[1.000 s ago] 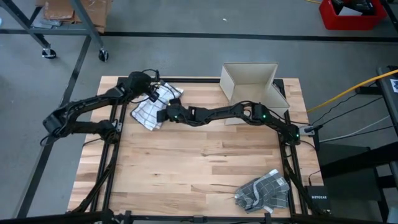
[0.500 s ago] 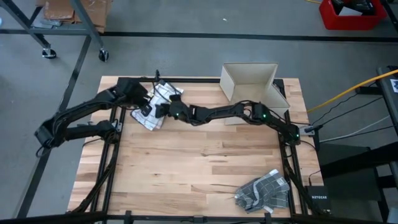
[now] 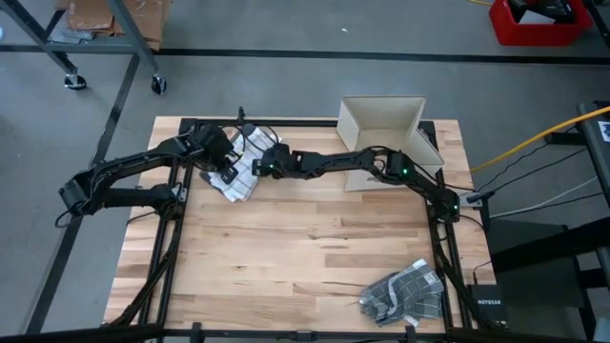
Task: Fold towel
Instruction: Stack the folded white kitchen towel on top of the folded gray kitchen towel, then fold the gray white kitchen towel
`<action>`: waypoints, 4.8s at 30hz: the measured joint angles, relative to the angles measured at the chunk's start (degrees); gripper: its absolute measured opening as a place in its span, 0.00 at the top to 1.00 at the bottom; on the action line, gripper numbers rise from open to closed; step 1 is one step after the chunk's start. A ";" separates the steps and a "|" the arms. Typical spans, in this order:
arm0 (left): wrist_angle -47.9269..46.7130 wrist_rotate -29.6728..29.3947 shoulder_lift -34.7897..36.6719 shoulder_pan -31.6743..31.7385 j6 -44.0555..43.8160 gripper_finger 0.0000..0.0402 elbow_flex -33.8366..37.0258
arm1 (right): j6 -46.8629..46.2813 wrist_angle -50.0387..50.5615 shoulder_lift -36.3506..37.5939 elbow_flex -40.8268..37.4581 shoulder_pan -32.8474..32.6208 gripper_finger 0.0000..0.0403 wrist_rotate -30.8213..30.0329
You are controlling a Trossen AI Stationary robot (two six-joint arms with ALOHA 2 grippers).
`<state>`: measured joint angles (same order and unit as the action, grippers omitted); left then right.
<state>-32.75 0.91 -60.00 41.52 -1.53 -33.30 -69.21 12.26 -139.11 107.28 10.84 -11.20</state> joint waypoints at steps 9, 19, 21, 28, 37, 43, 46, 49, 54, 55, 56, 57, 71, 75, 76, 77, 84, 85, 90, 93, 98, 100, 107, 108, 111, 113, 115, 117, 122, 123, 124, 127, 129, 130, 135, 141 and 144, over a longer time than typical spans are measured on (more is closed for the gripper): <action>-0.07 -3.22 -4.63 0.02 -0.90 1.00 0.00 | 0.45 -3.01 0.00 0.00 -0.76 0.54 -3.51; -1.08 -10.05 -5.62 -0.31 -3.25 1.00 -0.16 | 0.50 -12.20 0.00 0.00 -0.73 0.54 -4.18; -1.10 -9.68 -3.21 -0.91 -4.21 1.00 -0.22 | 0.50 -12.19 0.00 0.00 -0.73 0.54 -4.82; -1.10 -4.86 7.95 -3.38 -3.77 1.00 -0.28 | 0.50 -12.16 0.00 0.00 -0.41 0.54 -7.23; -0.79 -0.90 8.25 -10.72 -4.65 1.00 0.00 | 0.02 -12.25 -0.02 -0.02 0.21 0.54 -8.26; -0.67 -4.42 3.11 -14.81 -7.13 1.00 0.02 | -0.15 -12.25 0.00 -0.01 0.18 0.54 -8.27; -0.83 -7.23 -0.27 -15.75 -7.48 1.00 0.02 | -0.18 -12.25 -0.02 0.00 0.18 0.54 -8.26; -0.88 -7.76 -3.93 -16.35 -7.48 1.00 0.02 | -1.16 -12.22 -0.02 0.00 0.18 0.54 -8.26; -0.99 -7.78 -9.91 -17.75 -7.48 1.00 0.02 | -1.49 -11.82 -0.02 0.00 0.64 0.54 -8.66; -0.99 -7.82 -11.06 -18.10 -7.45 1.00 0.02 | -1.50 -11.47 -0.02 -0.01 0.88 0.54 -8.73; -0.93 -7.95 -12.18 -18.44 -7.37 1.00 0.02 | -1.55 -10.94 -0.02 0.00 1.19 0.54 -8.74; -0.88 -8.00 -13.22 -18.79 -7.37 1.00 0.02 | -1.88 -10.25 -0.02 0.00 1.50 0.54 -8.72; -1.86 -7.26 -7.88 -20.52 -7.44 1.00 0.13 | 3.56 -6.93 0.68 -0.02 2.68 0.54 -9.38; -1.72 -7.30 0.23 -20.52 -7.46 1.00 0.11 | 12.69 -9.67 3.24 -0.04 2.70 0.54 -10.22; -1.69 -7.32 2.30 -20.52 -7.46 1.00 0.11 | 13.94 -9.78 4.06 -0.04 2.70 0.54 -10.90; -1.63 -7.32 4.30 -20.52 -7.46 1.00 0.11 | 14.98 -9.78 4.80 -0.03 2.70 0.54 -11.87; -1.30 -7.42 15.61 -20.52 -7.46 1.00 0.11 | 23.62 -9.13 9.25 -0.02 2.57 0.54 -11.26; -1.08 -6.80 17.05 -20.52 -7.48 1.00 0.11 | 25.58 -9.20 9.81 -0.02 2.31 0.54 -9.84; -0.37 4.86 23.24 -20.55 -8.93 1.00 0.09 | 40.92 -8.51 12.39 -0.02 -0.29 0.54 2.44; -0.38 11.67 25.61 -20.58 -15.30 1.00 0.04 | 47.31 -5.18 14.52 -0.02 -3.53 0.54 7.31; -0.68 14.35 26.79 -22.85 -25.46 1.00 0.04 | 48.66 8.25 18.95 -0.02 -10.07 0.54 -1.13; -0.66 14.36 26.61 -24.62 -26.92 1.00 0.04 | 48.66 15.23 20.95 -0.02 -12.91 0.54 -6.42; 5.62 14.28 24.59 -33.65 -31.29 1.00 0.04 | 45.33 37.13 24.93 -0.02 -22.86 0.54 -14.19; 7.76 14.02 23.94 -35.24 -31.87 1.00 0.04 | 44.61 39.72 25.16 -0.02 -24.19 0.54 -14.13; 14.59 11.83 21.57 -39.91 -32.88 1.00 0.04 | 41.48 47.17 25.29 -0.02 -27.85 0.54 -13.37; 19.56 10.00 19.20 -42.91 -32.94 1.00 0.02 | 37.72 52.37 25.27 -0.02 -29.96 0.54 -11.89; 23.40 8.63 16.68 -45.38 -32.99 1.00 0.02 | 32.85 56.76 25.27 -0.02 -31.92 0.54 -9.12; 26.59 7.65 13.89 -47.39 -32.85 1.00 0.02 | 27.27 60.68 25.27 -0.02 -33.85 0.54 -6.65; 31.76 7.12 5.35 -51.18 -26.45 1.00 0.00 | 14.30 67.25 25.24 -0.02 -38.19 0.54 -1.87; 32.49 7.14 3.53 -51.69 -26.05 1.00 0.00 | 11.55 67.77 25.23 -0.02 -38.96 0.54 -0.89; 33.30 7.13 1.64 -52.13 -25.68 1.00 0.00 | 8.67 68.26 25.22 -0.02 -39.71 0.54 -0.11; 35.44 7.10 -3.82 -52.83 -25.44 1.00 0.00 | 0.07 69.22 25.22 -0.02 -41.99 0.54 2.25; 37.22 7.11 -7.25 -52.94 -25.43 1.00 0.00 | -5.51 69.21 25.22 -0.02 -43.57 0.54 4.42; 37.93 7.13 -8.90 -52.94 -25.45 1.00 0.00 | -8.65 69.20 25.22 -0.02 -44.33 0.54 5.50; 44.63 7.35 -15.20 -52.92 -25.45 1.00 0.00 | -22.99 69.34 25.18 -0.02 -48.90 0.54 10.54; 50.77 7.45 -18.79 -52.92 -25.45 1.00 -0.02 | -42.79 71.84 25.16 -0.02 -54.69 0.54 15.98; 51.70 7.45 -19.34 -52.92 -24.98 1.00 -0.02 | -52.39 73.45 25.16 -0.02 -57.06 0.54 19.61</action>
<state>18.96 8.36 -79.34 -11.40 -26.52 -33.32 -121.60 85.70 -113.95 107.26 -46.21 8.41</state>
